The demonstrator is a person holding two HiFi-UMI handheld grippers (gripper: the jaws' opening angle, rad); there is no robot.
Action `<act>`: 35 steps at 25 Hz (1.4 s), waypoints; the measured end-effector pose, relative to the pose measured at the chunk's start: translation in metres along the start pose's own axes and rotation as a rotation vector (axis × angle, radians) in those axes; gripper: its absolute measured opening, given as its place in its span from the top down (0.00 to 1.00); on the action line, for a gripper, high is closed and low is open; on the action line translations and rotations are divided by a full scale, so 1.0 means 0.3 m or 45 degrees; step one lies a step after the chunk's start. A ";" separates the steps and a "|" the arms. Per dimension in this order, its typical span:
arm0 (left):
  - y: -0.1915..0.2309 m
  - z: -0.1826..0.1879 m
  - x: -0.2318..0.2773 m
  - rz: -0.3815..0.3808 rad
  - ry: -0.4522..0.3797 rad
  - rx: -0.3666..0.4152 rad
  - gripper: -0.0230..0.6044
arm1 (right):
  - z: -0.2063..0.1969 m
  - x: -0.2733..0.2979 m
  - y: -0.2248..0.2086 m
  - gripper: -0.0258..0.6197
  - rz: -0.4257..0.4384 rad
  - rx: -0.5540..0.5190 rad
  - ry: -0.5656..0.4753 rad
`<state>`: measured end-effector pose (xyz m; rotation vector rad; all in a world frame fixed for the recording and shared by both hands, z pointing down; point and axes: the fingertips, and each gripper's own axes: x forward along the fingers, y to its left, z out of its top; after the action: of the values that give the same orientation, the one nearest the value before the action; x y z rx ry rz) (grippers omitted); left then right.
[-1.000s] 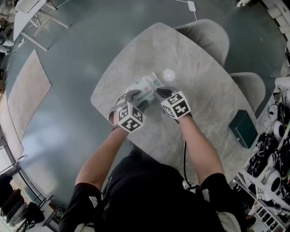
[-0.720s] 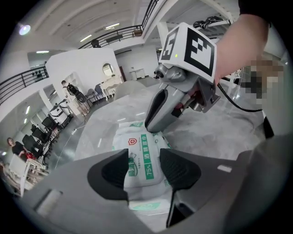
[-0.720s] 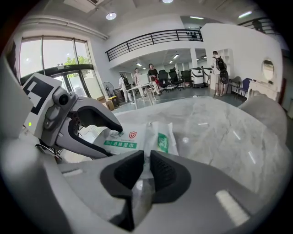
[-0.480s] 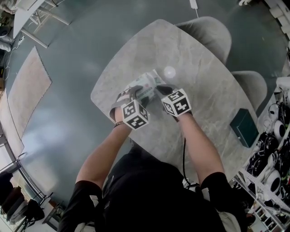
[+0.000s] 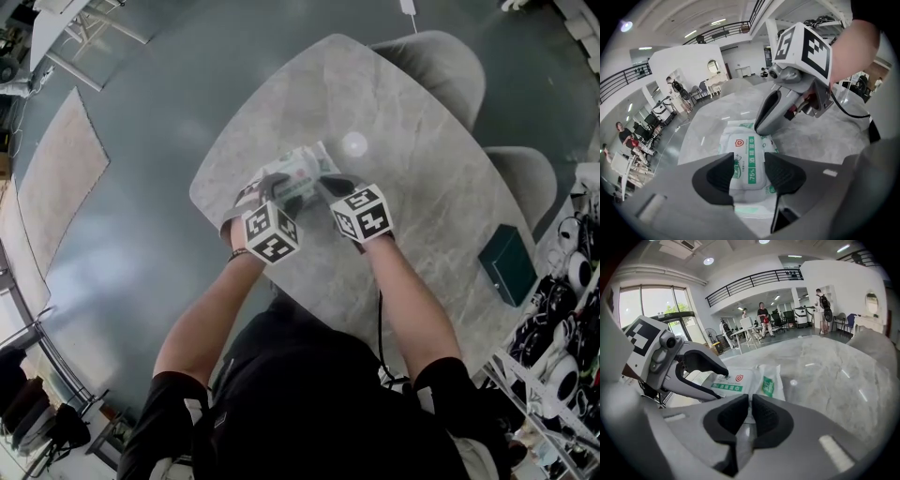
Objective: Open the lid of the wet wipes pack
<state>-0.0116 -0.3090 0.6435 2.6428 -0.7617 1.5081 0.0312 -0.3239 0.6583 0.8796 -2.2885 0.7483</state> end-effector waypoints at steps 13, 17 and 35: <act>0.026 -0.035 -0.025 -0.006 -0.008 -0.025 0.63 | 0.006 0.026 0.053 0.91 0.010 0.023 -0.016; 0.010 -0.034 0.001 0.075 0.062 0.225 0.63 | 0.008 0.035 0.055 0.91 -0.009 0.014 -0.012; 0.104 0.026 -0.115 0.090 -0.064 0.126 0.84 | 0.001 0.040 0.072 0.92 0.001 0.033 -0.034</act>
<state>-0.0324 -0.3243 0.6041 2.7632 -0.8132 1.5401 0.0081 -0.3155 0.6600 0.9059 -2.3076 0.7724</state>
